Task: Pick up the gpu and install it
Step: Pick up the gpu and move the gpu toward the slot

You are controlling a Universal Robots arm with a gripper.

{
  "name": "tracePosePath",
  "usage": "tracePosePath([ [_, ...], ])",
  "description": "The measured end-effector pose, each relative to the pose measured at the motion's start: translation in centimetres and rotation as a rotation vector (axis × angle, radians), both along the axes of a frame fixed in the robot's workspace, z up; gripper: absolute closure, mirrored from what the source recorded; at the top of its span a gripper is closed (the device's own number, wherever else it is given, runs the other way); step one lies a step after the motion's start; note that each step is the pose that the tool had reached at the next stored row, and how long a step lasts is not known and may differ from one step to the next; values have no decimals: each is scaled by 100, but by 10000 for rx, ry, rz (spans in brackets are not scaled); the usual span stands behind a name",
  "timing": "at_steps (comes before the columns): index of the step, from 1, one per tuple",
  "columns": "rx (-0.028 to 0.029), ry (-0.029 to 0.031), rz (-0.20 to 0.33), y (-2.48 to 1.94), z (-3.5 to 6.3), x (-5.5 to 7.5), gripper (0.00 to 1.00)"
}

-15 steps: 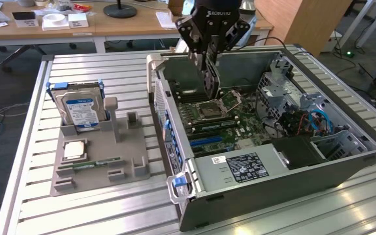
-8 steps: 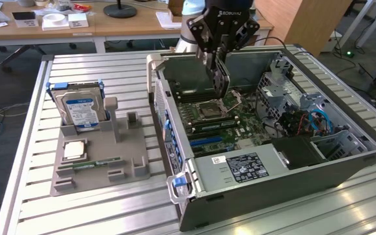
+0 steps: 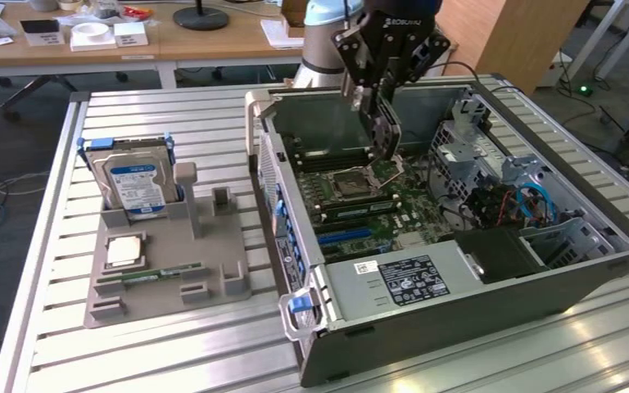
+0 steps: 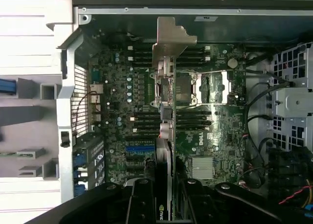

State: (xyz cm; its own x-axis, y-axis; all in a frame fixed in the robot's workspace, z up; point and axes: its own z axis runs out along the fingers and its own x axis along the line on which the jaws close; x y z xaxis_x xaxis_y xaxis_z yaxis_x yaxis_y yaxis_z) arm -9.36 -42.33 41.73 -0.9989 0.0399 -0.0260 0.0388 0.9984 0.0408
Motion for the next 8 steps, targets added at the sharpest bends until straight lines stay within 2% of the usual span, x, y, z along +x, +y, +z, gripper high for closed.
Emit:
tracePosePath([
  [8,1,0,0,22,-5,205,74],
])
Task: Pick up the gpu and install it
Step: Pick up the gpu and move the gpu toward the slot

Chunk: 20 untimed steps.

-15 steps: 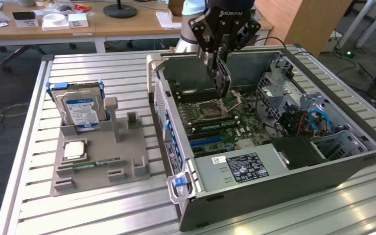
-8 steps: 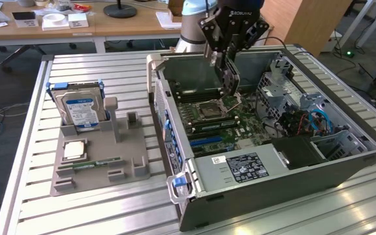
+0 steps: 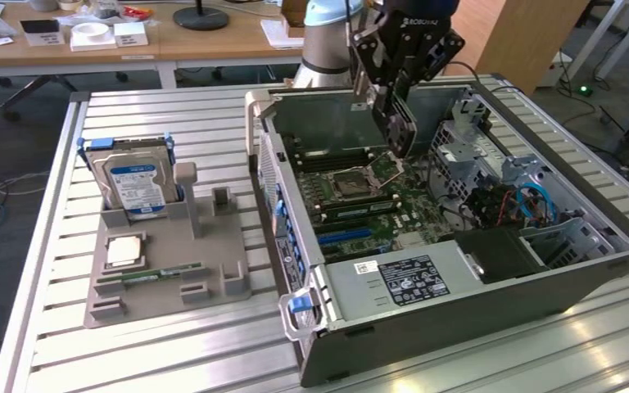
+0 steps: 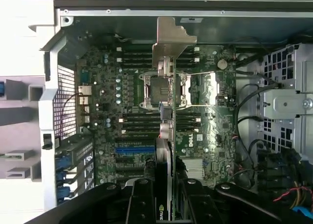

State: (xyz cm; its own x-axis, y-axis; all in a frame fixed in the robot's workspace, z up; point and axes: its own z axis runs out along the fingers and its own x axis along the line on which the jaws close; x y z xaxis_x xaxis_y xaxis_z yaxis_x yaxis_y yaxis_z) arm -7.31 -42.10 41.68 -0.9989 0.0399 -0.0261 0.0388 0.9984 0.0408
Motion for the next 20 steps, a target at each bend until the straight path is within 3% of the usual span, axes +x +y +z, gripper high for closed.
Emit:
tracePosePath([
  [20,0,1,0,25,-11,584,74],
])
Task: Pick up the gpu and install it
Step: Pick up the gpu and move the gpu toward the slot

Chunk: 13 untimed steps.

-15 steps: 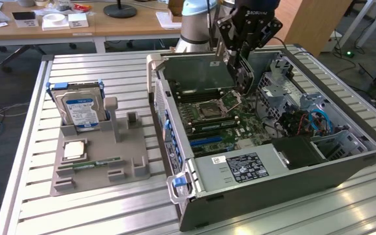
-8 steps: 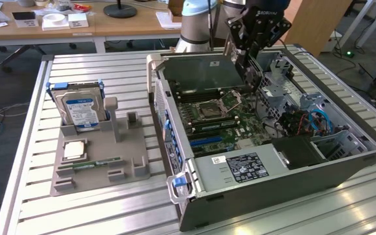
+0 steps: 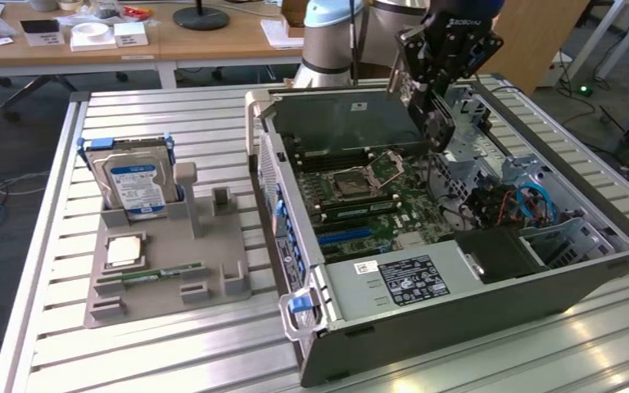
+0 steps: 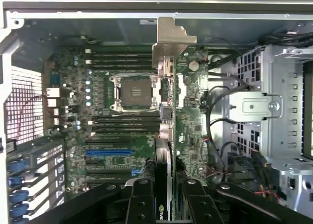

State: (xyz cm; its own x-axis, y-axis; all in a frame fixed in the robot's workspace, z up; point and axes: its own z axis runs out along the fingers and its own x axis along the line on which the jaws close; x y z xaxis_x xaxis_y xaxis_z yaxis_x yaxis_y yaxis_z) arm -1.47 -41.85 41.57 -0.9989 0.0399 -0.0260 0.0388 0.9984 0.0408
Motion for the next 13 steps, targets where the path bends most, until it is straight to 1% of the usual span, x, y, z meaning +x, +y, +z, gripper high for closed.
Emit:
tracePosePath([
  [6,0,0,0,1,-1,181,74],
  [13,1,-1,-1,2,-3,356,74],
])
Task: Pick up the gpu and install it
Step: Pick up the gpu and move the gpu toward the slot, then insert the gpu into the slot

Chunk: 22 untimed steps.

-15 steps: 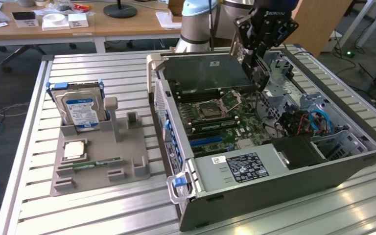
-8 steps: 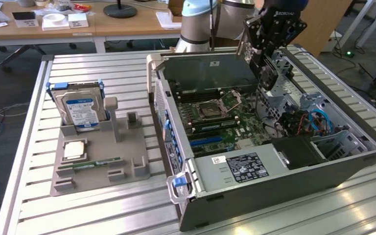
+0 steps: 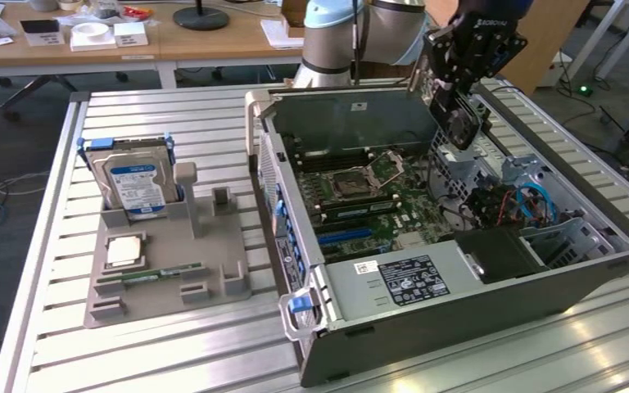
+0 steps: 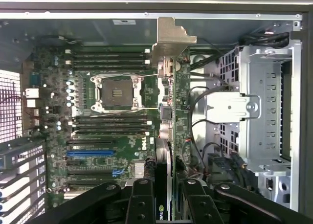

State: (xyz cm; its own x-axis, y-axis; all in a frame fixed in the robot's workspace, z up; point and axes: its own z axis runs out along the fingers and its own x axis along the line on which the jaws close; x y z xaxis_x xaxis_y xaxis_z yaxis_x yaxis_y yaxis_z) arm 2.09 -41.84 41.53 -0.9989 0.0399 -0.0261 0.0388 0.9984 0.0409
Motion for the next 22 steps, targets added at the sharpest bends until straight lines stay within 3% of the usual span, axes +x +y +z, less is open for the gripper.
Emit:
tracePosePath([
  [4,-2,1,2,0,0,58,74],
  [22,-1,0,0,0,-1,102,74],
])
